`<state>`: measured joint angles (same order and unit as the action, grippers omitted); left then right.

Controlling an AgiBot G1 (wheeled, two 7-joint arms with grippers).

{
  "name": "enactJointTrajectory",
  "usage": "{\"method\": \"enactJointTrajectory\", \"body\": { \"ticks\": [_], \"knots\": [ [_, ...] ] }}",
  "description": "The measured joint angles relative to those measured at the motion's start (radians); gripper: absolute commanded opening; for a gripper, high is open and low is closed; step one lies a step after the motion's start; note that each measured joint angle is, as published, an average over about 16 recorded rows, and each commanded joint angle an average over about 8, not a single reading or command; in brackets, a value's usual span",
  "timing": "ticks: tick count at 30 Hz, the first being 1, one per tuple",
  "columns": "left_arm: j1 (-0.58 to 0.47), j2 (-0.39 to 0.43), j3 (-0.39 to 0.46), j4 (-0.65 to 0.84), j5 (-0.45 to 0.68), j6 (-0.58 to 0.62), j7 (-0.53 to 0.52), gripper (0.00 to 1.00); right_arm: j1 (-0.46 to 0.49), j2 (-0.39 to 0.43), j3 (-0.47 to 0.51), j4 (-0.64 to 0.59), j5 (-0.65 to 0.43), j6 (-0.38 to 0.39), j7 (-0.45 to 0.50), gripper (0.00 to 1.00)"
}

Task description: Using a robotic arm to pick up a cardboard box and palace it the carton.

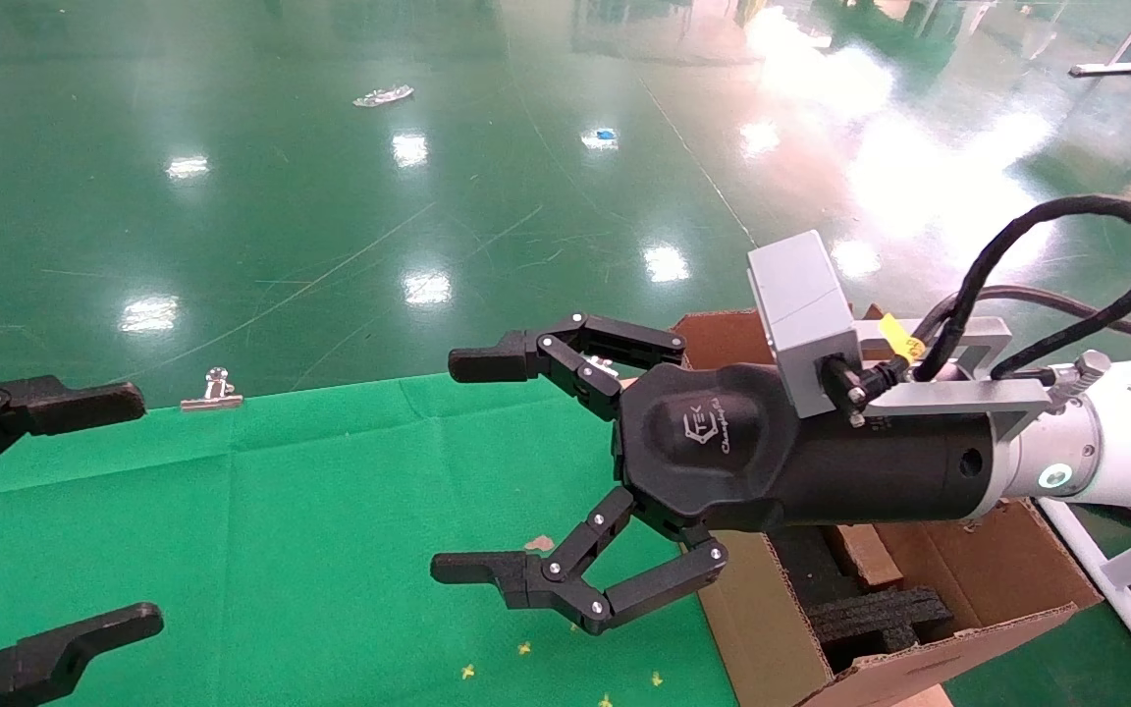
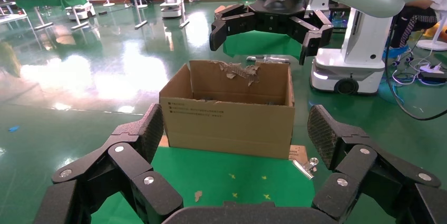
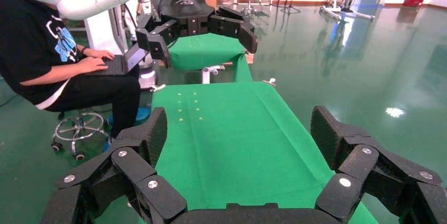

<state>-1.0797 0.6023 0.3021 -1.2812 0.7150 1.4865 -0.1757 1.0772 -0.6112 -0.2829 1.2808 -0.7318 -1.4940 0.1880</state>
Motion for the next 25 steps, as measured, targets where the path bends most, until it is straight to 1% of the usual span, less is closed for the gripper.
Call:
{"method": "enactJointTrajectory", "body": {
  "ticks": [25],
  "knots": [
    [0.000,0.000,0.000,0.000,0.000,0.000,0.000,1.00,0.001,0.000,0.000,-0.001,0.000,0.000,0.000,1.00]
  ]
}}
